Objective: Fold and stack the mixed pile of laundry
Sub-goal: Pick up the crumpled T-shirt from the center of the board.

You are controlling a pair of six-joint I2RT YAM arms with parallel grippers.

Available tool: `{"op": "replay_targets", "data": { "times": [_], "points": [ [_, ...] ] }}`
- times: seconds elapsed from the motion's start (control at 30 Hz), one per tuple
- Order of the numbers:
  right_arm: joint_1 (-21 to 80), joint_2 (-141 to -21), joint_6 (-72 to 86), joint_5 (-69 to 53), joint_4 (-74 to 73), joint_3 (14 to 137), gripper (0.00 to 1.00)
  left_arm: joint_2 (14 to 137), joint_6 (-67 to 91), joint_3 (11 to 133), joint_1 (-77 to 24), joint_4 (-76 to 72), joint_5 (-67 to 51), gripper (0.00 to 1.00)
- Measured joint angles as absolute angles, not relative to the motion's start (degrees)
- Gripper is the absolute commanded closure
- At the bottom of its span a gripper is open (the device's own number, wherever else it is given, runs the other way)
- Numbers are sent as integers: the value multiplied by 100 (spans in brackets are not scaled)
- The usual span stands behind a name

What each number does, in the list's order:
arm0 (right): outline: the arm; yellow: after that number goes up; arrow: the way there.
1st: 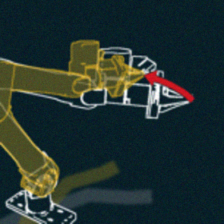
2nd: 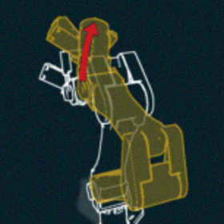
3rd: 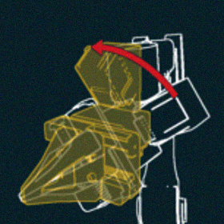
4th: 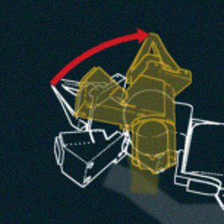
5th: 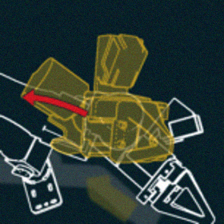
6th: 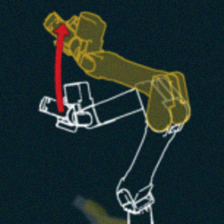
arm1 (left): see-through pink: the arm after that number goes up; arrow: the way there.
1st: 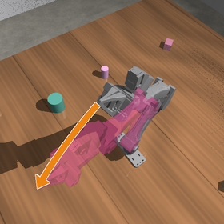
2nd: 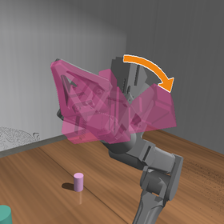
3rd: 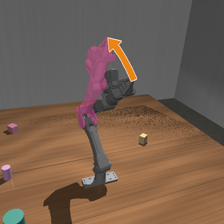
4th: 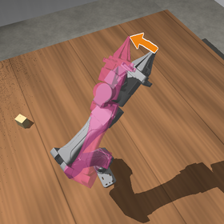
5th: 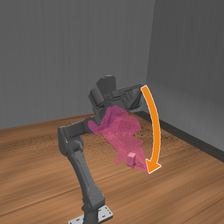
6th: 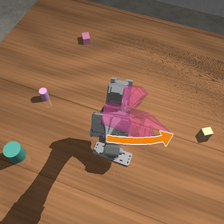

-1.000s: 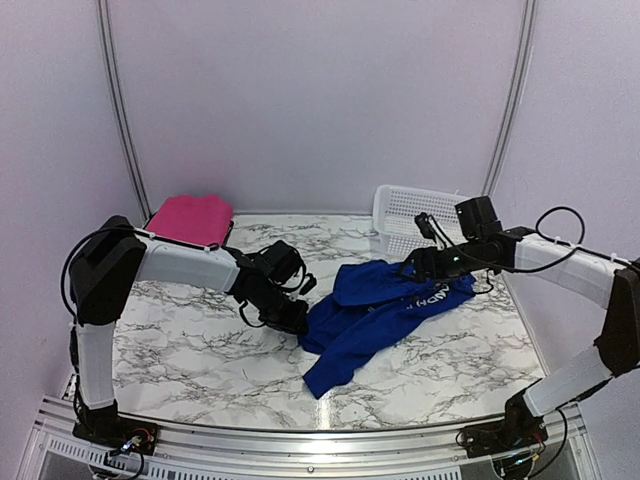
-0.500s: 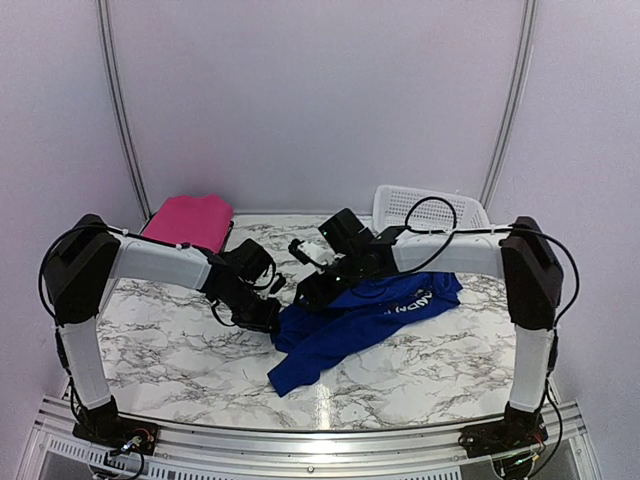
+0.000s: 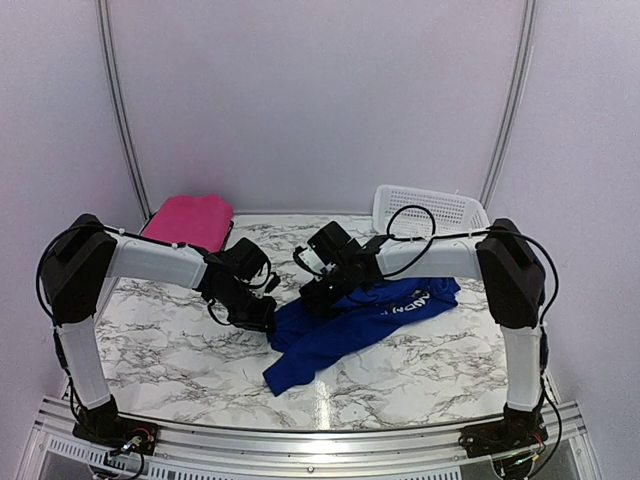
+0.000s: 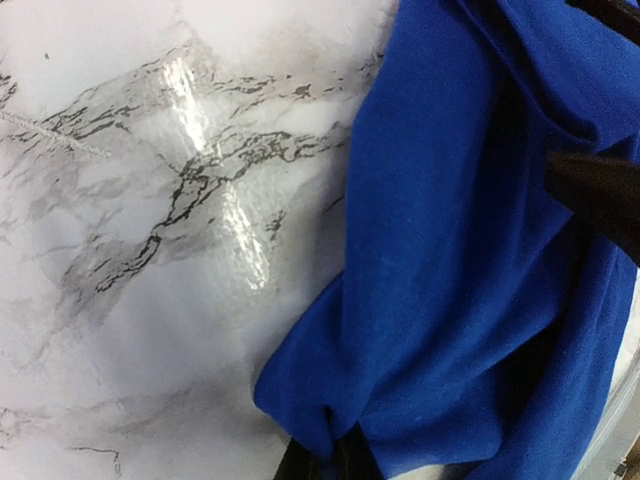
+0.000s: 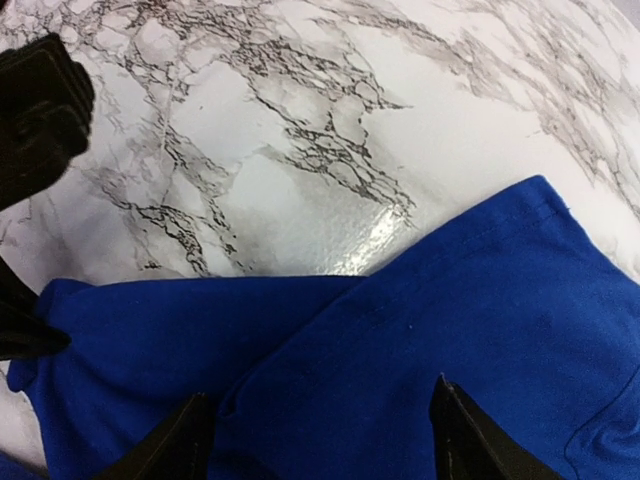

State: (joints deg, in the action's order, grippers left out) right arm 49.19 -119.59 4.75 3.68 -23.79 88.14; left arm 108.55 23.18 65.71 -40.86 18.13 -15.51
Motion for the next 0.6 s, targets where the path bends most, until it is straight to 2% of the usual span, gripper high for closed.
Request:
{"op": "replay_targets", "data": {
  "times": [0.07, 0.17, 0.37, 0.5, 0.6],
  "points": [
    [4917, -12103, 475, 414, -2427, 8897, 58, 10855, 2318, 6571, -4064, 1813, -1553, 97],
    [4884, -12420, 473, 469, -2471, 9052, 100, 10855, 2314, 6571, -3979, 1813, -1553, 100],
    [4731, -12342, 552, 676, -2971, 9478, 100, 10680, 2274, 6528, -3636, 1896, -1424, 100],
    [4364, -11439, 530, 714, -3159, 9723, 100, 10374, 2150, 6685, -3203, 2187, -1100, 100],
    [3787, -10573, 556, 609, -3175, 10057, 100, 10235, 1951, 7251, -2888, 2530, -716, 100]
  ]
}}
